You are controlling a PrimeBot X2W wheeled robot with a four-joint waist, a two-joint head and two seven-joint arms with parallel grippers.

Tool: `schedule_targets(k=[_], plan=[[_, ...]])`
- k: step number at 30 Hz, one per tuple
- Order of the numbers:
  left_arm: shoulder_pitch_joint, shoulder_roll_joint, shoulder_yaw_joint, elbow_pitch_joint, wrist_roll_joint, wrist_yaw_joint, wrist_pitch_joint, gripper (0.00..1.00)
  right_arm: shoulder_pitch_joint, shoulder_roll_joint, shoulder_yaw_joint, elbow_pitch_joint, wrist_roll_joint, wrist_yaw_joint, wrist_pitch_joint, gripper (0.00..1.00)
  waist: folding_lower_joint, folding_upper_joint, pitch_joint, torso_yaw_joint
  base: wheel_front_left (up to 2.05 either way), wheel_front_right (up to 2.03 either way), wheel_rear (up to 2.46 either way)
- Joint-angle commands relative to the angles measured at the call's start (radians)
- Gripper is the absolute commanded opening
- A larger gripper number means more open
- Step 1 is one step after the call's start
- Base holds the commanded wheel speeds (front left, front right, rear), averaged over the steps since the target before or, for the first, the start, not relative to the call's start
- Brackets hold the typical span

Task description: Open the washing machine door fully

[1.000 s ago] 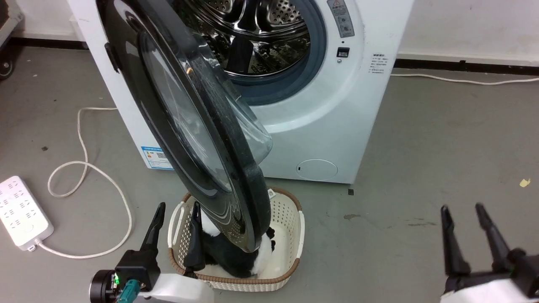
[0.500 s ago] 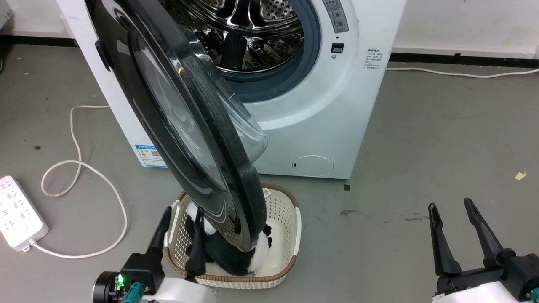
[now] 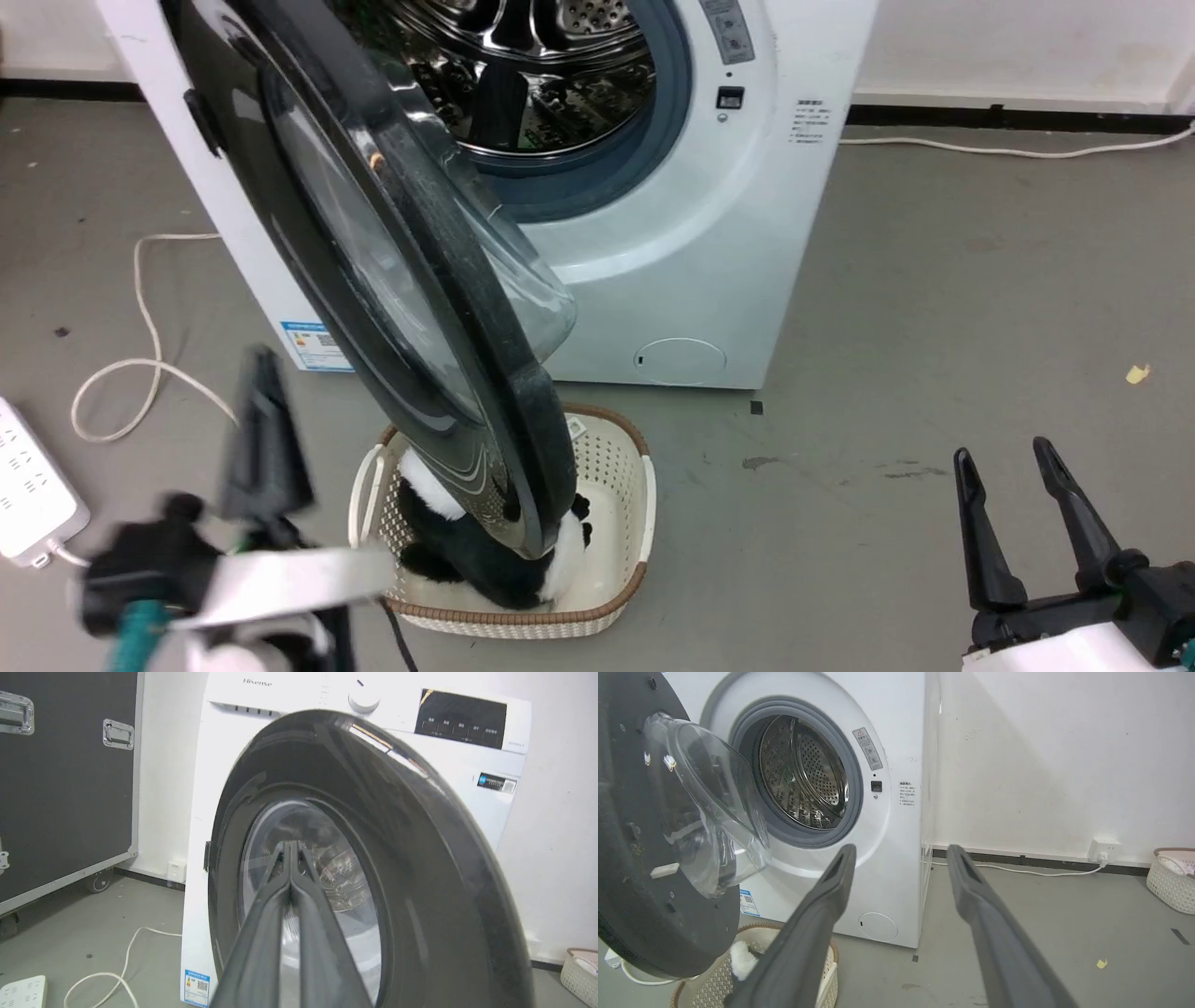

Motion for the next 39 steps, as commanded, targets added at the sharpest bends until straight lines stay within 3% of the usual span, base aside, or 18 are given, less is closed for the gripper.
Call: schedule_targets(k=[1, 10, 16, 29, 32, 39], plan=[[-0.030, 0.002, 0.011, -0.040, 0.001, 0.004, -0.006, 0.00, -0.010, 0.005, -0.004, 0.000, 0.001, 0.001, -0.004, 1.00, 0.0000, 0.0000, 0.001, -0.005, 0.00, 0.00, 0.00], [-0.164, 0.002, -0.035, -0.226, 0.046, -0.012, -0.006, 0.00, -0.017, 0.006, -0.001, 0.009, 0.012, 0.001, -0.004, 1.00, 0.0000, 0.0000, -0.003, -0.018, 0.00, 0.00, 0.00], [-0.172, 0.002, -0.182, -0.209, 0.065, -0.028, 0.008, 0.00, -0.016, 0.006, 0.008, 0.016, 0.027, 0.001, -0.005, 1.00, 0.0000, 0.0000, -0.005, -0.033, 0.00, 0.00, 0.00], [-0.112, 0.002, -0.440, 0.063, -0.003, -0.019, 0.124, 0.00, -0.029, 0.006, 0.005, 0.019, 0.048, 0.001, -0.005, 1.00, 0.0000, 0.0000, 0.030, -0.052, 0.00, 0.00, 0.00], [-0.136, 0.002, -0.424, 0.208, -0.028, 0.014, 0.139, 0.00, -0.036, 0.006, 0.007, 0.021, 0.059, 0.001, -0.005, 1.00, 0.0000, 0.0000, 0.048, -0.055, 0.00, 0.00, 0.00], [-0.142, 0.016, -0.379, 0.300, -0.056, 0.024, 0.098, 0.00, -0.032, 0.006, -0.004, 0.030, 0.068, 0.001, -0.005, 1.00, 0.0000, 0.0000, 0.045, -0.016, 0.00, 0.00, 0.00]])
